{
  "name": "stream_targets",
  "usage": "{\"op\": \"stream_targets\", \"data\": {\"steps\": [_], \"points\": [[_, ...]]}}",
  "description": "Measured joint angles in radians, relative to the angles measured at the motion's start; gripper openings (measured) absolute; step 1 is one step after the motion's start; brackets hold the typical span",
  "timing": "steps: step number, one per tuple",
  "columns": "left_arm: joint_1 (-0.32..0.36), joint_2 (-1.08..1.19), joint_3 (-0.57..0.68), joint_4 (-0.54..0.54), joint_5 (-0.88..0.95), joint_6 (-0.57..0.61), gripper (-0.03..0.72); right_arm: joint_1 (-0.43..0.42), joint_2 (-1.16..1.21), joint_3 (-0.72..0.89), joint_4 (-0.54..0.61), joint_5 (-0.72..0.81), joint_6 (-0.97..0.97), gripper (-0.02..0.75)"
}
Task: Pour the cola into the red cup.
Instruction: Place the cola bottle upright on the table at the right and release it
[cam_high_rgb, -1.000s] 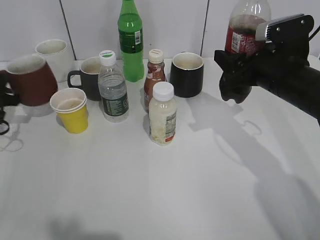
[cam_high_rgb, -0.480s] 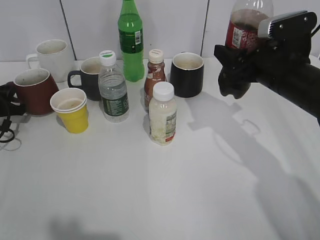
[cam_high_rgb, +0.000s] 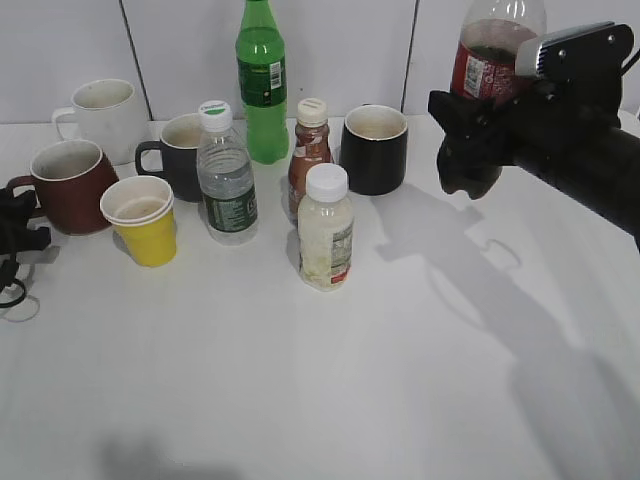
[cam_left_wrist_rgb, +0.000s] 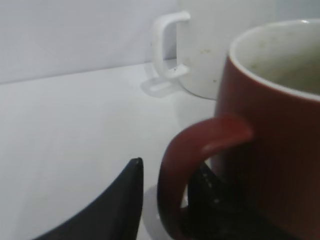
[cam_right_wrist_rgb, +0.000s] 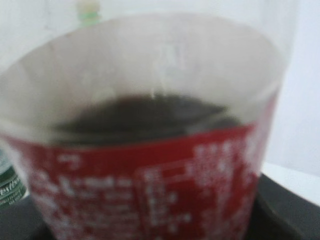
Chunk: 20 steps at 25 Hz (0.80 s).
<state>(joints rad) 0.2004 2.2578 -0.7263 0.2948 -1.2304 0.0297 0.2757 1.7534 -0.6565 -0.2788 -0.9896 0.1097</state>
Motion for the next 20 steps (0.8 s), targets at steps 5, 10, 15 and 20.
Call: {"op": "stream_targets", "data": {"steps": [5, 10, 15, 20], "points": [[0.0, -0.035, 0.063, -0.013, -0.004, -0.001, 0.28, 0.0, 0.006, 0.0, 0.0, 0.004, 0.001, 0.48], [0.0, -0.089, 0.127, -0.015, 0.011, -0.001, 0.328, 0.0, 0.048, 0.0, 0.03, -0.001, 0.001, 0.48], [0.0, -0.15, 0.195, -0.006, 0.015, -0.001, 0.358, 0.0, 0.105, -0.001, 0.149, -0.055, 0.001, 0.48], [0.0, -0.222, 0.254, 0.009, 0.015, -0.001, 0.37, -0.002, 0.197, -0.019, 0.206, -0.137, 0.0, 0.48]]}}
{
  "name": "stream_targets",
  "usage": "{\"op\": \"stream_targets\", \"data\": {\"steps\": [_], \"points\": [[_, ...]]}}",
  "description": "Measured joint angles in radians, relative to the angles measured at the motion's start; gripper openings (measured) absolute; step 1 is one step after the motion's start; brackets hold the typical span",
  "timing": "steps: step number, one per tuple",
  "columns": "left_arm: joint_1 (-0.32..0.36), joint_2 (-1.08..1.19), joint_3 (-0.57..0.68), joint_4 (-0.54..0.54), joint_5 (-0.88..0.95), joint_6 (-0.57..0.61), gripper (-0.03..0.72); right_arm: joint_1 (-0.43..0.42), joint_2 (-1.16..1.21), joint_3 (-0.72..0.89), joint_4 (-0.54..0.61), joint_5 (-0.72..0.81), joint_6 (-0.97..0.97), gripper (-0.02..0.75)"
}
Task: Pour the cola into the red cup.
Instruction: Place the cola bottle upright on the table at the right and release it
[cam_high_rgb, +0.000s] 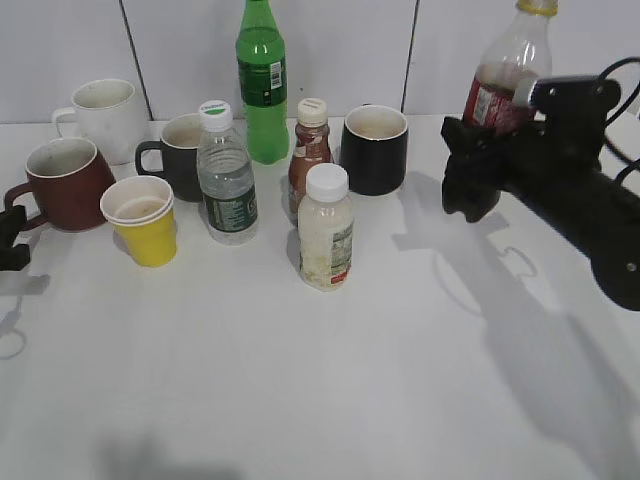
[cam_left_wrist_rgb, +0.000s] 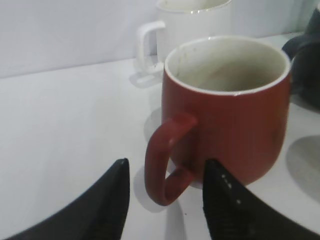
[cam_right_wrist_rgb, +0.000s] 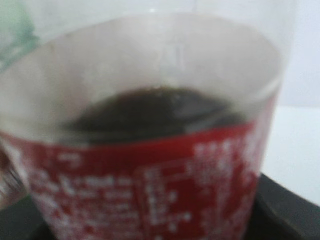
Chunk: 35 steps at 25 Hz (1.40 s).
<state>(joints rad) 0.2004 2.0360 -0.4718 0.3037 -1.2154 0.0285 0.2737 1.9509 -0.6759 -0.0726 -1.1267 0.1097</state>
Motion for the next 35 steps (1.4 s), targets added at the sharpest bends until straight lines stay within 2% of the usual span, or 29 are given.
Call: {"op": "stream_targets", "data": {"steps": [9, 23, 30, 35], "points": [[0.0, -0.147, 0.098, 0.001, 0.0, 0.0, 0.372, 0.0, 0.094, -0.013, 0.032, -0.008, -0.071, 0.48], [0.0, -0.23, 0.105, 0.053, 0.0, -0.001, 0.374, 0.0, 0.153, 0.008, 0.063, -0.057, -0.05, 0.482], [0.0, -0.284, 0.105, 0.071, 0.0, -0.001, 0.374, 0.0, 0.144, 0.021, 0.084, -0.074, -0.028, 0.629], [0.0, -0.356, 0.106, 0.072, 0.001, -0.021, 0.374, 0.0, 0.083, 0.021, 0.085, -0.078, -0.032, 0.655]]}}
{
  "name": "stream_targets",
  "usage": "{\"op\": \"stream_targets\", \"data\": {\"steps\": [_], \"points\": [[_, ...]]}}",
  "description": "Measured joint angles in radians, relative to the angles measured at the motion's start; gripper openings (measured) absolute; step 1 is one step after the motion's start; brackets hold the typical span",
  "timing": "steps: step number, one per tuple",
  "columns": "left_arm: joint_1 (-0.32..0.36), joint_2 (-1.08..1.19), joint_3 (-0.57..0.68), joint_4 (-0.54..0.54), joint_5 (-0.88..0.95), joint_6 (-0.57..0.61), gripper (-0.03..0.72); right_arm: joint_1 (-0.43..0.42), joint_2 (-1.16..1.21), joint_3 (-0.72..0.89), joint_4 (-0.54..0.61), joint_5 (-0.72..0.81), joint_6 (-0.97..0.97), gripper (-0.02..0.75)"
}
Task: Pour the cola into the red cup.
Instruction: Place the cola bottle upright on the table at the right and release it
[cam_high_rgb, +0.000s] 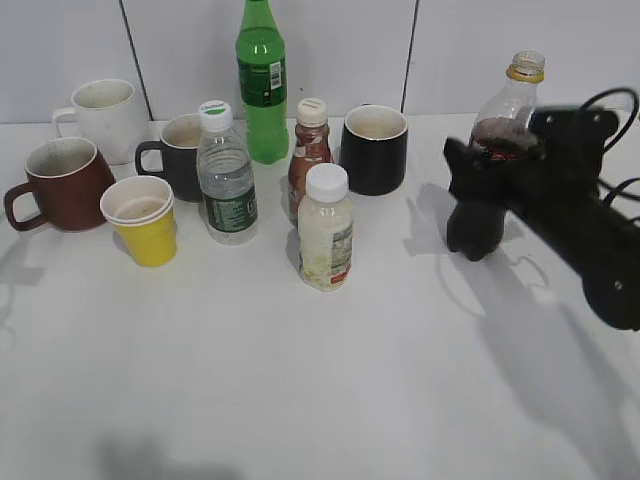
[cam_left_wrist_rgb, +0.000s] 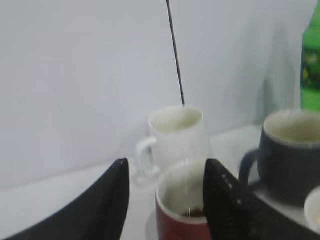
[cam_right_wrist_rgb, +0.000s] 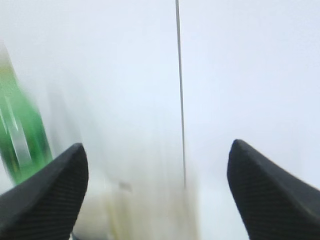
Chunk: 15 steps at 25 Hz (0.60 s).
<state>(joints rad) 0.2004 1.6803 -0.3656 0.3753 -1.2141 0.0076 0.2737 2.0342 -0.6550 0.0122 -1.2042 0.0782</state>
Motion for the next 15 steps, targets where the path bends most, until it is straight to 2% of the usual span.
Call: {"op": "stream_targets", "data": {"steps": [3, 6, 10, 15], "points": [[0.0, -0.078, 0.0, -0.013, 0.059, -0.071, 0.374, 0.0, -0.088, 0.0, 0.0, 0.0, -0.01, 0.655], [-0.018, -0.185, -0.022, -0.024, 0.236, -0.169, 0.374, 0.0, -0.22, -0.023, 0.0, 0.067, -0.022, 0.659], [-0.117, -0.382, -0.128, -0.042, 0.678, -0.256, 0.374, 0.001, -0.442, -0.093, -0.03, 0.38, -0.041, 0.659], [-0.252, -0.594, -0.275, -0.126, 1.166, -0.288, 0.374, 0.032, -0.71, -0.164, -0.044, 0.873, -0.041, 0.613]]}}
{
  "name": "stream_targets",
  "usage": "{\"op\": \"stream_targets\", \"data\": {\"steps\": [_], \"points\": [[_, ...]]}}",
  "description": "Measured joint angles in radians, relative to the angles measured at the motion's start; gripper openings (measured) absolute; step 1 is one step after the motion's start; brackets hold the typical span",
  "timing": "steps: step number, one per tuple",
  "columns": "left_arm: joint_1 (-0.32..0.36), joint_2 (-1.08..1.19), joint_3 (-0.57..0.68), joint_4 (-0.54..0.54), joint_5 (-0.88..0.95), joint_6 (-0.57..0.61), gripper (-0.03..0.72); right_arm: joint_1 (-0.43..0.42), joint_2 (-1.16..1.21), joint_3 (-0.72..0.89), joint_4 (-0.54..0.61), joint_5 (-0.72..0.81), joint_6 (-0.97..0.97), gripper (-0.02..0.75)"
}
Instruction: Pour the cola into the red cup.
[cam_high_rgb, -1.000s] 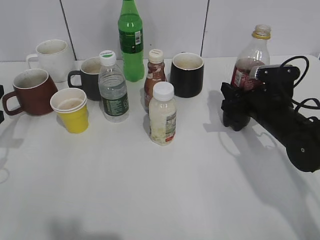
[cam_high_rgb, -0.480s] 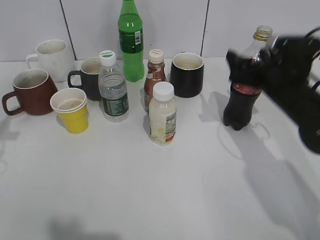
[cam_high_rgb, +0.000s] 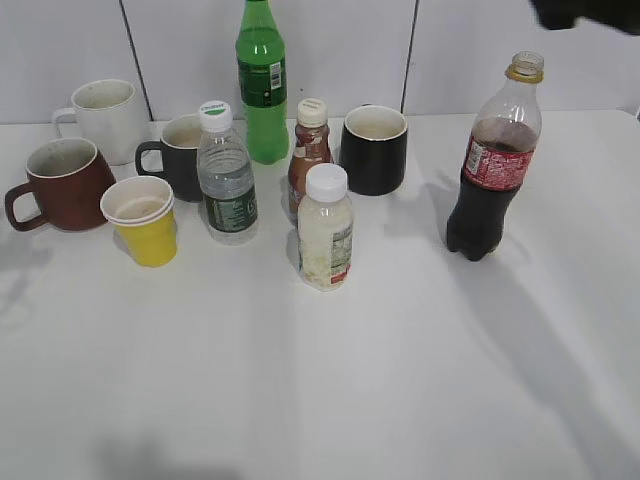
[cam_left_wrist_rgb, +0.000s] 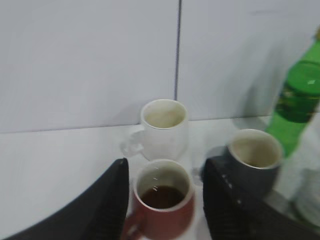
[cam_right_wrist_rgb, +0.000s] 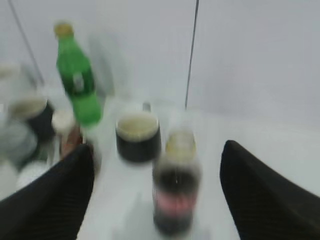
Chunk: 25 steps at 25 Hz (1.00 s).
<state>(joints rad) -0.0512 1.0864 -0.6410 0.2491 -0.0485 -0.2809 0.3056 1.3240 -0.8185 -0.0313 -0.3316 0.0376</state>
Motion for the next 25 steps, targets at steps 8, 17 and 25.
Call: {"op": "stream_targets", "data": {"steps": [8, 17, 25], "points": [[-0.083, -0.418, -0.037, -0.087, 0.521, -0.003, 0.374, 0.039, -0.386, -0.001, -0.001, 0.684, 0.001, 0.587], [-0.085, -0.913, -0.043, -0.084, 1.128, 0.025, 0.374, 0.039, -0.8, 0.07, 0.031, 1.265, 0.001, 0.587], [-0.085, -1.063, 0.036, -0.058, 1.263, 0.102, 0.374, 0.04, -1.123, 0.217, 0.016, 1.446, 0.002, 0.586]]}}
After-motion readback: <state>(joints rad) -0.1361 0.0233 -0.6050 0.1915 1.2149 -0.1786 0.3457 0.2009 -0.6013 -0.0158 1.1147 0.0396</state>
